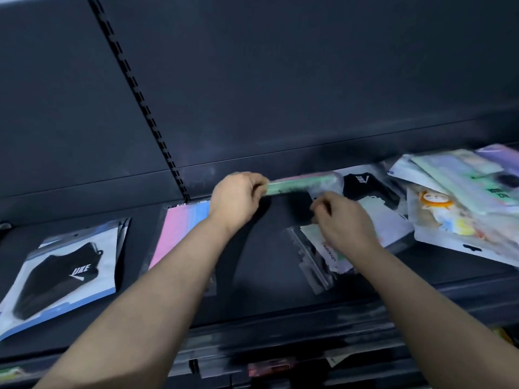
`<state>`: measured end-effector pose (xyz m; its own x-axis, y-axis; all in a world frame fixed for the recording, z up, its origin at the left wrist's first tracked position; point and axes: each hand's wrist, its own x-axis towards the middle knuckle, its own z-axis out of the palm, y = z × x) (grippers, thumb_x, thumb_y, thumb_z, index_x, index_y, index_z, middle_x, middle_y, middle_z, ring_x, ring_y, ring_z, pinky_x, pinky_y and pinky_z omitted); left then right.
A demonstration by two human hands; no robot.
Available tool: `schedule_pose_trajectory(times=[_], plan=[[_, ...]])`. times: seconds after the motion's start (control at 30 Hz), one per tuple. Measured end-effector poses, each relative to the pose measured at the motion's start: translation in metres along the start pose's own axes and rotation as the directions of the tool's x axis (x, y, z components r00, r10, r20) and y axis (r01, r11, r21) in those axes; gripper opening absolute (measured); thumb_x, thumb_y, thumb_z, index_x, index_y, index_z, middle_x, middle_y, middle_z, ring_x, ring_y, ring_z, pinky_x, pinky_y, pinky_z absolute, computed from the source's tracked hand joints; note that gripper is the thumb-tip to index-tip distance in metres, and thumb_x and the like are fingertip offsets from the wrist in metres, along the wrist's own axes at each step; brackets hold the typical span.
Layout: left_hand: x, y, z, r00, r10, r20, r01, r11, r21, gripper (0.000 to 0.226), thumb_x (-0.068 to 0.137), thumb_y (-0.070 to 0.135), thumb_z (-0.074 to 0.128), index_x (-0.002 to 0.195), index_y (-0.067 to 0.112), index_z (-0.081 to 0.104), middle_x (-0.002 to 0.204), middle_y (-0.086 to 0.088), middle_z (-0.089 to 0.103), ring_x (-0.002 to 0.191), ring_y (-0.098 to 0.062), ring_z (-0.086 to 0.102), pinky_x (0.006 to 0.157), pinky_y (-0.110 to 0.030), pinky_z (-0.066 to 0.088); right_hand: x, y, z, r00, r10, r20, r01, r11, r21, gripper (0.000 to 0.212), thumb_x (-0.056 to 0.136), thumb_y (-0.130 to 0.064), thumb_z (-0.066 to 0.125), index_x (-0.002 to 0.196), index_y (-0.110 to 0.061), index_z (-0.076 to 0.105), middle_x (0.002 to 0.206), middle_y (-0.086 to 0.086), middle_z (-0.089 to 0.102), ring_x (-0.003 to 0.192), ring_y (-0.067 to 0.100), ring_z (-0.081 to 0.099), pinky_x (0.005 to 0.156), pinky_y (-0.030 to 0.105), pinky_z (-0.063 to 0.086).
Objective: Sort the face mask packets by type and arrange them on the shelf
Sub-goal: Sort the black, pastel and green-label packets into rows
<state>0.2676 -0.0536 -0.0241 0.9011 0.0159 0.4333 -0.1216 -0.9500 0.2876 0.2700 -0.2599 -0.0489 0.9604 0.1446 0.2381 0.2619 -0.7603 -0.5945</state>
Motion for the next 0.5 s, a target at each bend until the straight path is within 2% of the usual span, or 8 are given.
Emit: schedule_pose_trajectory(times=[0.07, 0.17, 0.23, 0.27, 0.3, 0.37, 0.43, 0.5], plan=[[-0.003, -0.011, -0.004, 0.996, -0.041, -0.081, 0.035, 0.997, -0.069, 0.023, 0.089, 0.008, 0.060, 0.099, 0.021, 0.075, 0.110, 0.000, 0.072, 0.106, -0.024, 0.060, 0.089, -0.026, 0.044, 0.003, 0.000, -0.010, 0.999, -0.013, -0.051, 0.010, 0.999, -0.052, 0.021, 0.090, -0.026, 0.040, 0.077, -0.021, 0.056, 0.076, 0.003, 0.065, 0.074, 0.030, 0.057, 0.059, 0.033, 0.040], [-0.013, -0.042, -0.012, 0.935, -0.337, -0.115, 0.293, 0.912, -0.287, 0.025, 0.087, -0.001, 0.060, 0.094, 0.018, 0.075, 0.128, -0.011, 0.063, 0.133, -0.017, 0.046, 0.104, -0.020, 0.039, 0.003, -0.001, -0.012, 0.997, -0.059, 0.039, 0.063, 0.991, -0.114, 0.022, 0.089, -0.024, 0.039, 0.069, -0.020, 0.049, 0.072, 0.004, 0.059, 0.073, 0.031, 0.055, 0.060, 0.032, 0.037], [-0.028, -0.061, -0.023, 0.894, -0.446, -0.042, 0.392, 0.825, -0.407, 0.028, 0.088, -0.006, 0.060, 0.090, 0.018, 0.074, 0.131, -0.015, 0.060, 0.141, -0.014, 0.034, 0.106, -0.019, 0.037, 0.007, -0.004, -0.001, 0.985, -0.017, 0.171, 0.028, 0.998, -0.063, 0.022, 0.090, -0.025, 0.036, 0.080, -0.019, 0.055, 0.083, 0.005, 0.066, 0.080, 0.031, 0.061, 0.070, 0.036, 0.049], [-0.037, -0.068, -0.029, 0.892, -0.451, -0.024, 0.396, 0.806, -0.439, 0.028, 0.087, -0.008, 0.060, 0.088, 0.017, 0.073, 0.132, -0.015, 0.059, 0.143, -0.014, 0.030, 0.105, -0.018, 0.035, 0.010, -0.007, 0.005, 0.974, 0.015, 0.227, -0.030, 0.998, 0.064, 0.022, 0.092, -0.026, 0.035, 0.090, -0.019, 0.056, 0.089, 0.006, 0.068, 0.082, 0.031, 0.064, 0.072, 0.039, 0.052], [-0.046, -0.073, -0.037, 0.895, -0.446, -0.010, 0.393, 0.798, -0.457, 0.026, 0.087, -0.008, 0.061, 0.088, 0.015, 0.073, 0.136, -0.014, 0.056, 0.144, -0.014, 0.027, 0.104, -0.016, 0.032, 0.011, -0.013, 0.012, 0.956, 0.057, 0.286, -0.135, 0.956, 0.260, 0.023, 0.094, -0.026, 0.034, 0.100, -0.018, 0.055, 0.092, 0.009, 0.068, 0.080, 0.029, 0.066, 0.069, 0.039, 0.054], [-0.061, -0.078, -0.051, 0.905, -0.424, 0.035, 0.385, 0.782, -0.490, 0.027, 0.087, -0.008, 0.061, 0.084, 0.016, 0.073, 0.149, -0.011, 0.042, 0.145, -0.010, 0.022, 0.102, -0.012, 0.030, 0.011, -0.031, 0.022, 0.889, 0.123, 0.440, -0.376, 0.747, 0.549, 0.027, 0.099, -0.034, 0.036, 0.114, -0.014, 0.047, 0.099, 0.011, 0.065, 0.077, 0.026, 0.068, 0.059, 0.035, 0.055], [-0.072, -0.083, -0.061, 0.909, -0.414, 0.053, 0.377, 0.760, -0.528, 0.029, 0.087, -0.009, 0.061, 0.082, 0.017, 0.072, 0.155, -0.010, 0.030, 0.141, -0.003, 0.023, 0.096, -0.004, 0.033, 0.007, -0.052, 0.030, 0.793, 0.063, 0.606, -0.483, 0.671, 0.562, 0.037, 0.097, -0.048, 0.039, 0.121, -0.020, 0.041, 0.112, 0.010, 0.061, 0.086, 0.024, 0.068, 0.061, 0.034, 0.057], [-0.079, -0.085, -0.070, 0.902, -0.430, 0.033, 0.371, 0.734, -0.568, 0.026, 0.087, -0.011, 0.059, 0.089, 0.011, 0.072, 0.153, -0.008, 0.032, 0.135, -0.002, 0.027, 0.085, 0.007, 0.033, 0.002, -0.069, 0.044, 0.720, -0.002, 0.694, -0.458, 0.750, 0.477, 0.057, 0.091, -0.054, 0.047, 0.136, -0.022, 0.035, 0.124, 0.007, 0.057, 0.096, 0.019, 0.066, 0.065, 0.032, 0.056]])
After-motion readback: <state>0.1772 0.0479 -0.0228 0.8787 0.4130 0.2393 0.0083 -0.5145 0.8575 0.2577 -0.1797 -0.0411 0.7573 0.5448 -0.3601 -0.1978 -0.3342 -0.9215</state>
